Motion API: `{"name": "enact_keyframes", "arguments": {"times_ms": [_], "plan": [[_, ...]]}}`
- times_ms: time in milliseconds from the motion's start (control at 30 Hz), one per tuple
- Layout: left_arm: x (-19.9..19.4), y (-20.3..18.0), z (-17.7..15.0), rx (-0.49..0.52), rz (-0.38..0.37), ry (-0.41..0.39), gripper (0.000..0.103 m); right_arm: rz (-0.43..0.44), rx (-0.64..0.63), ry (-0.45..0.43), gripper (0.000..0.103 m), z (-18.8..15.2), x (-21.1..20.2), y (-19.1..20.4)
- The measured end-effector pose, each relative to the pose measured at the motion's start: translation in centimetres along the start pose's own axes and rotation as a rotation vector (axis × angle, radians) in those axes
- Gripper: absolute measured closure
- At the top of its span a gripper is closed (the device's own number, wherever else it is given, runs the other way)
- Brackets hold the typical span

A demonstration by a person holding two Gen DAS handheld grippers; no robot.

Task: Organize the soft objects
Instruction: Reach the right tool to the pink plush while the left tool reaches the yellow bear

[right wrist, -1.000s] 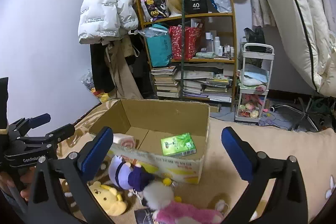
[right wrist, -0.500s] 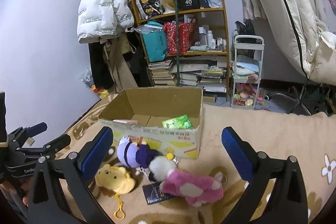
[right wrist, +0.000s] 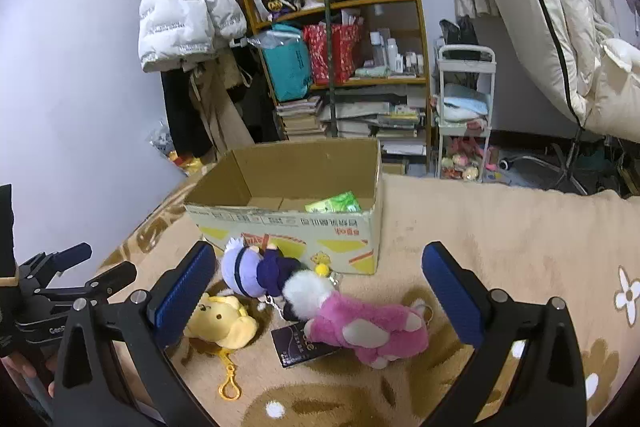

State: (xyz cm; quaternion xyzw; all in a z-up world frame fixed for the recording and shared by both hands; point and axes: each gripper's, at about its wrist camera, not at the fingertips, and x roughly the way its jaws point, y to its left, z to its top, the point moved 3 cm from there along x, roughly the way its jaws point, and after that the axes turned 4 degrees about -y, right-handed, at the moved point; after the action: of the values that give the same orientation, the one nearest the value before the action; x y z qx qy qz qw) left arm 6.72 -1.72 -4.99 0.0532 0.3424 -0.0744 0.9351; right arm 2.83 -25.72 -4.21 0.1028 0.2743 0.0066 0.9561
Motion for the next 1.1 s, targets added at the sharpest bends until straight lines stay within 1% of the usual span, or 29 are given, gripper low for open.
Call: {"name": "enact_keyframes", "arguments": {"times_ms": [200, 467, 600, 933, 1100], "plan": [[1.3, -0.4, -0.2, -0.011, -0.023, 0.037, 0.008, -0.006, -0.009, 0.044, 0.000, -0.8, 1.6, 0.1], [3.4, 0.0, 0.0, -0.039, -0.040, 0.086, 0.008, -0.018, -0.008, 0.094, 0.000, -1.6, 3.5, 0.1], [4.6, -0.2, -0.3, -0.049, -0.067, 0.124, 0.008, -0.023, 0.002, 0.125, 0.000, -1.9, 4.3, -0.2], [7.0, -1.6, -1.1, -0.022, -0.095, 0.193, 0.008, -0.041, 0.062, 0.226, 0.000, -3.2, 6.8, -1.5], [8.0, -2.3, -1.7, -0.007, -0.110, 0.226, 0.008, -0.055, 0.069, 0.281, 0.000, -4.0, 7.9, -1.9]]}}
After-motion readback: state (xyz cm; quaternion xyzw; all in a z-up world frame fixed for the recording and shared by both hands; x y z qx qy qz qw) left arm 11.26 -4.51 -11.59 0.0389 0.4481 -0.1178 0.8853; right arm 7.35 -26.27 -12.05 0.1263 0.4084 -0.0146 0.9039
